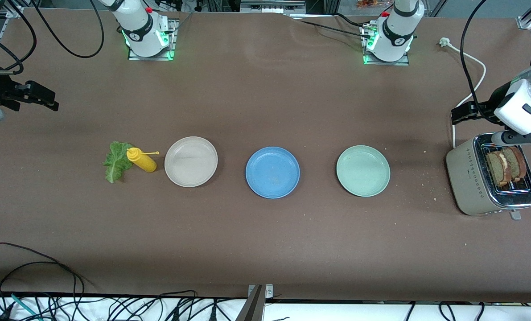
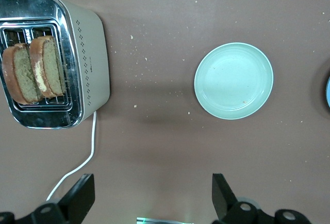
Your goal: Make sandwich in blue plate with both arms
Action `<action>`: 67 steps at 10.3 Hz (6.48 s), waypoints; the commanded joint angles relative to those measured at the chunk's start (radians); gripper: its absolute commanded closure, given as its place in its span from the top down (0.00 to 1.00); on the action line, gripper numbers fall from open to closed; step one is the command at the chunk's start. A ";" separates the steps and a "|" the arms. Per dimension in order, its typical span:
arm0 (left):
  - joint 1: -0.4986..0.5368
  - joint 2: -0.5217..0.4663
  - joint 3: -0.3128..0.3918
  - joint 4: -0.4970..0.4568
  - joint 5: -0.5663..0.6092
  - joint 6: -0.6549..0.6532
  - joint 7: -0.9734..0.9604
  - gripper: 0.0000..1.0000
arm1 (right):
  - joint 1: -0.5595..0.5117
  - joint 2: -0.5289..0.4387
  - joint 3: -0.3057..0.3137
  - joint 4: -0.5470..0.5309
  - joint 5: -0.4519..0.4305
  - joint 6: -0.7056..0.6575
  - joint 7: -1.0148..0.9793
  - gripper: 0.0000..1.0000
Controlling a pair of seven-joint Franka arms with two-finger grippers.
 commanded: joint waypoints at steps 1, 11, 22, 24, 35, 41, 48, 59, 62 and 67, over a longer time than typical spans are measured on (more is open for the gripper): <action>0.002 0.005 0.002 0.023 -0.024 -0.019 -0.004 1.00 | -0.014 -0.002 0.011 0.016 0.002 -0.010 0.009 1.00; -0.006 0.000 -0.006 0.025 -0.025 -0.019 -0.004 1.00 | -0.014 -0.003 0.013 0.016 0.001 -0.019 0.007 1.00; -0.011 0.001 -0.004 0.020 -0.022 -0.033 -0.010 1.00 | -0.014 -0.003 0.014 0.016 0.001 -0.019 0.007 1.00; -0.011 0.001 -0.004 0.019 -0.024 -0.033 -0.009 1.00 | -0.014 -0.003 0.014 0.016 0.001 -0.019 0.007 1.00; -0.003 0.001 -0.003 0.011 -0.028 -0.037 0.007 1.00 | -0.014 -0.003 0.014 0.016 0.001 -0.019 0.007 1.00; 0.020 0.003 0.005 0.015 -0.025 -0.048 0.007 1.00 | -0.014 -0.003 0.014 0.016 0.001 -0.021 0.007 1.00; 0.098 0.003 -0.001 0.017 -0.024 -0.045 0.007 1.00 | -0.014 -0.003 0.014 0.016 0.001 -0.019 0.007 1.00; 0.144 0.014 0.005 0.015 -0.012 -0.039 0.046 0.99 | -0.014 -0.003 0.014 0.016 0.002 -0.019 0.007 1.00; 0.192 0.044 0.007 0.017 0.048 -0.008 0.095 0.99 | -0.014 -0.003 0.014 0.016 0.002 -0.019 0.007 1.00; 0.207 0.118 0.007 0.014 0.096 0.052 0.099 1.00 | -0.014 -0.003 0.014 0.016 0.002 -0.019 0.007 1.00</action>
